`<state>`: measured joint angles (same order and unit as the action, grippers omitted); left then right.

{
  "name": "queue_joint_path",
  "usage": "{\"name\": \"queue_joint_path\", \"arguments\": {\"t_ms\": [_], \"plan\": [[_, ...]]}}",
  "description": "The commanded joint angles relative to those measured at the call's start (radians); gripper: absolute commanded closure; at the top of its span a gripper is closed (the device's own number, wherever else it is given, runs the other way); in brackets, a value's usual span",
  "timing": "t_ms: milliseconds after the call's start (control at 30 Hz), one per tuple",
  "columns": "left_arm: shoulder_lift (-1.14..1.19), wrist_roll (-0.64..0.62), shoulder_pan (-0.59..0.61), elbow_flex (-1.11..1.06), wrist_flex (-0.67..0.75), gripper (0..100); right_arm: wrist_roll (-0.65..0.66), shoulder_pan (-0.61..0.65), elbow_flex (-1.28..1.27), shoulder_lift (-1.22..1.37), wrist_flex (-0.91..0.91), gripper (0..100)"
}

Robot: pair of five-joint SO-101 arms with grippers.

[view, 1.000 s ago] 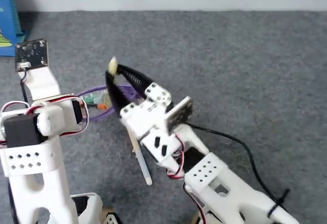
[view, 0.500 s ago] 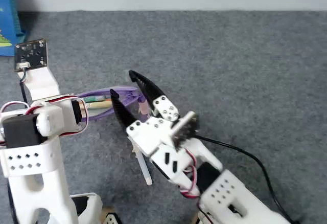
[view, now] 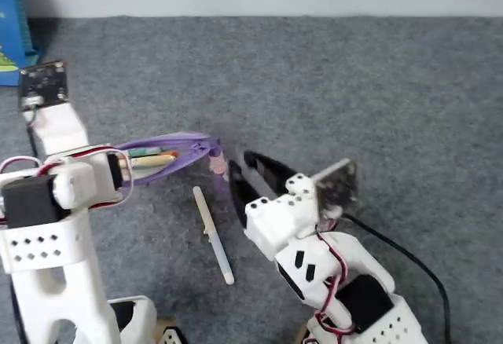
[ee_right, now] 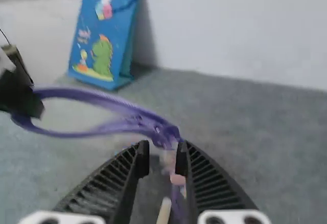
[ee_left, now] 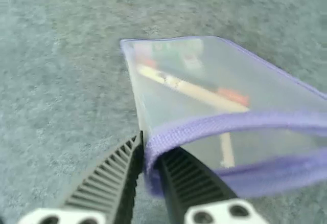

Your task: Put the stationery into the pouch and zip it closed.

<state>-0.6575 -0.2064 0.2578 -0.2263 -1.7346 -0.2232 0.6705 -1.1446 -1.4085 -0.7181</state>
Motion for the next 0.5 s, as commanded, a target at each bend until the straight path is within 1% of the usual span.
{"name": "queue_joint_path", "arguments": {"t_ms": [0, 233, 467], "plan": [[-0.003, -0.003, 0.066, 0.012, 0.003, 99, -0.015, -0.013, 0.068, 0.111, -0.104, 91.2], [-0.003, -0.003, 0.075, 0.012, 0.003, 99, -0.02, 0.01, 0.094, 0.49, -0.087, 91.1], [-0.003, -0.002, 0.075, 0.013, 0.005, 99, -0.02, 0.067, 0.264, 0.869, -0.013, 91.1]]}}
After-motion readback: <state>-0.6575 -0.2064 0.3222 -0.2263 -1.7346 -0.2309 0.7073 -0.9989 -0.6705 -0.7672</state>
